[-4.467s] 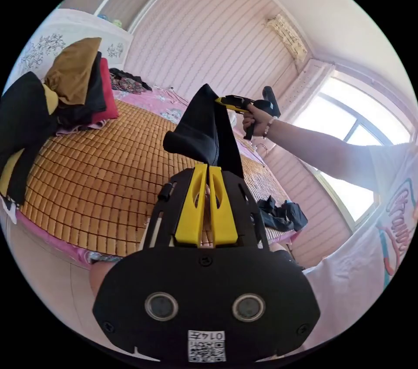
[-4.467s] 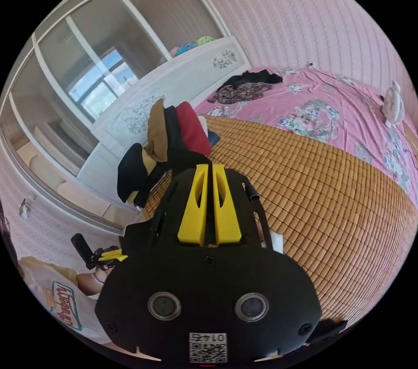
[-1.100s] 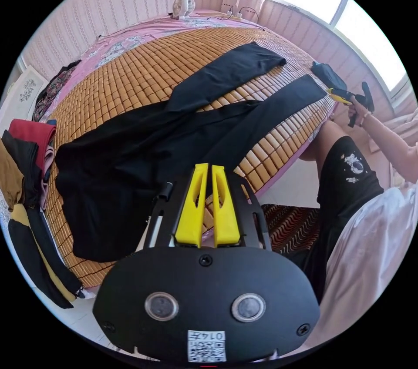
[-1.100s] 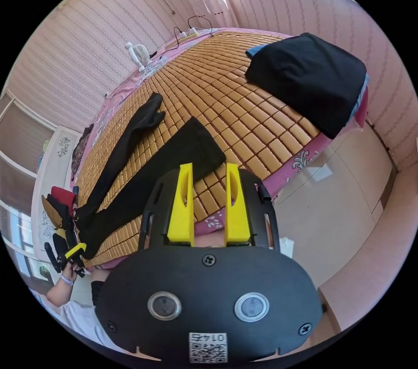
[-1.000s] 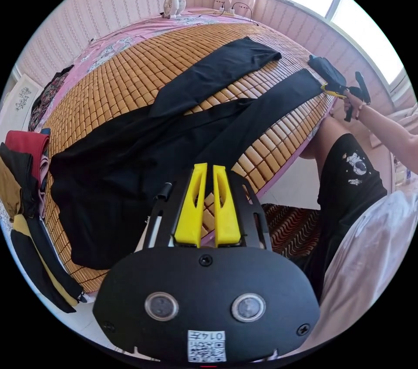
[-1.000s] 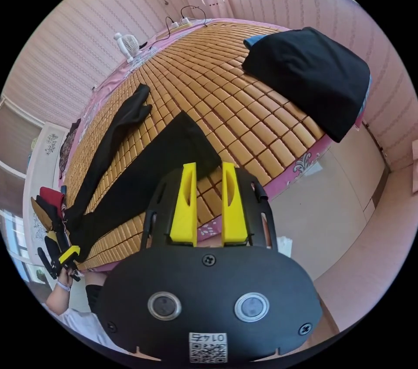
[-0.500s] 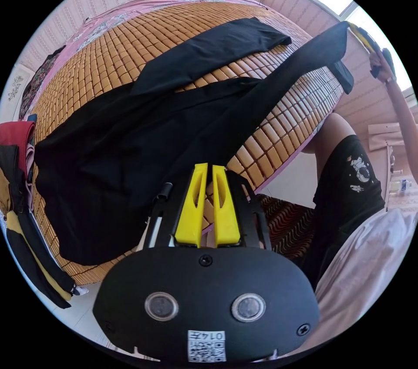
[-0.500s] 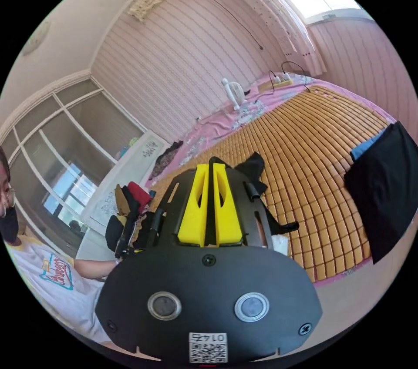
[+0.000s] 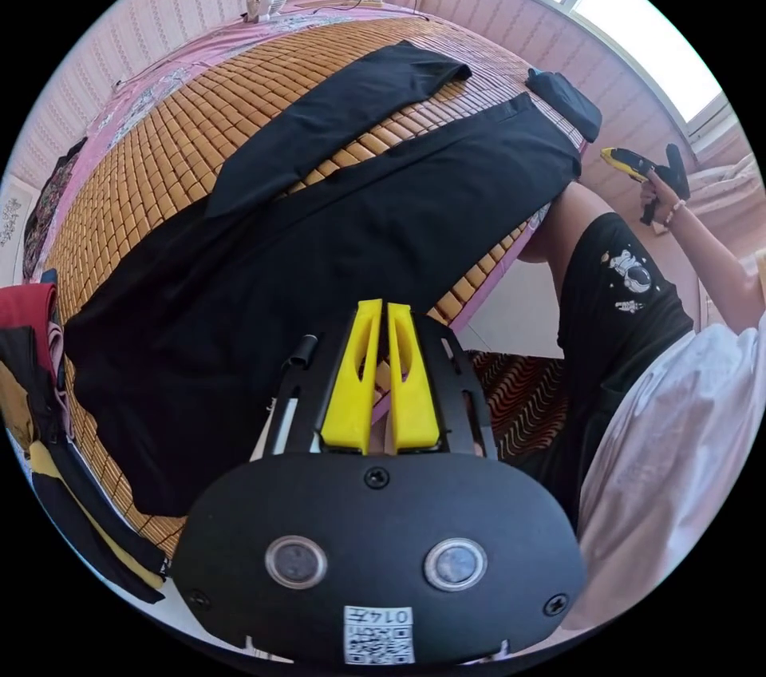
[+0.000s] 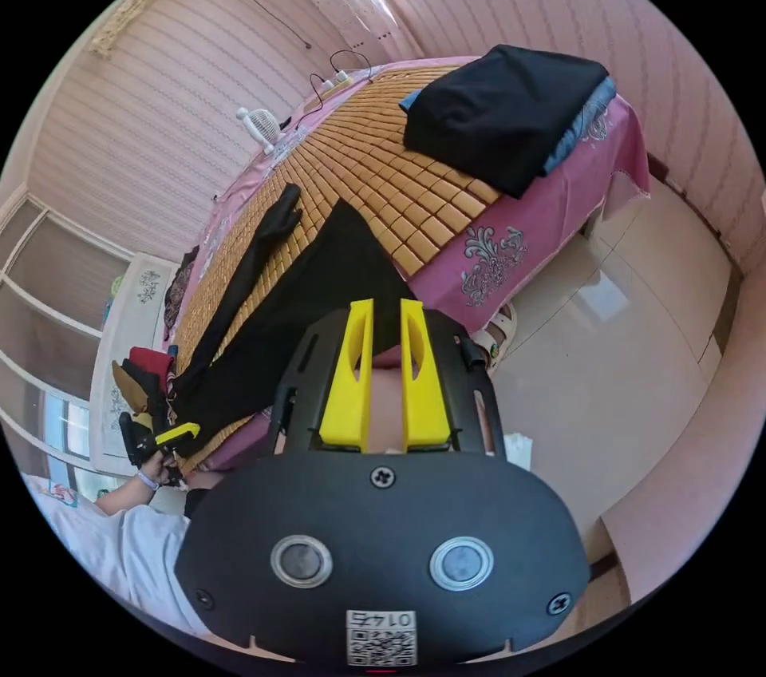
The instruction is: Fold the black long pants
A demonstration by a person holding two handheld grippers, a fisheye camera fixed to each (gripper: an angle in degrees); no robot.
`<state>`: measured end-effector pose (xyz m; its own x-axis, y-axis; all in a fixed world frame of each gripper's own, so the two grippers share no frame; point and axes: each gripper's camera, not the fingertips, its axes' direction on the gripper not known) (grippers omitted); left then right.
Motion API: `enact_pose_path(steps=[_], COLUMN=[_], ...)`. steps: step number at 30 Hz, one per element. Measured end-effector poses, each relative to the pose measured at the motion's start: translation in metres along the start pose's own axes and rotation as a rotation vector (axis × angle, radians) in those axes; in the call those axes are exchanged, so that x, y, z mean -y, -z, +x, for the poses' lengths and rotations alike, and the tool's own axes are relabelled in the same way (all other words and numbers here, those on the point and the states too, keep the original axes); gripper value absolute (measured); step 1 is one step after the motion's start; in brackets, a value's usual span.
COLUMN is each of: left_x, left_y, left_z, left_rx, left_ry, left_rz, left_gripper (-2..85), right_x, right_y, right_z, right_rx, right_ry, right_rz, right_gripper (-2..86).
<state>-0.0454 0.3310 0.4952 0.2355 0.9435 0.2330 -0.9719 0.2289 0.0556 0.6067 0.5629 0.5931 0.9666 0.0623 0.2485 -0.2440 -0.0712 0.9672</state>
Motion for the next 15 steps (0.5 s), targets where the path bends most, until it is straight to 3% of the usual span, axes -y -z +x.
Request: enact_pose_path(steps=[7,15], left_x=[0.048,0.101], left_y=[-0.005,-0.029], left_z=[0.005,0.017], left_rx=[0.047,0.087], left_ry=[-0.065,-0.162], left_rz=[0.039,0.011], left_gripper=[1.8,5.0], right_x=[0.063,0.101], right_y=[-0.069,-0.137], right_z=[-0.086,-0.105], right_rx=[-0.162,-0.287], right_ry=[0.333,0.36], right_rz=[-0.043,-0.152], right_gripper=[7.4,5.7])
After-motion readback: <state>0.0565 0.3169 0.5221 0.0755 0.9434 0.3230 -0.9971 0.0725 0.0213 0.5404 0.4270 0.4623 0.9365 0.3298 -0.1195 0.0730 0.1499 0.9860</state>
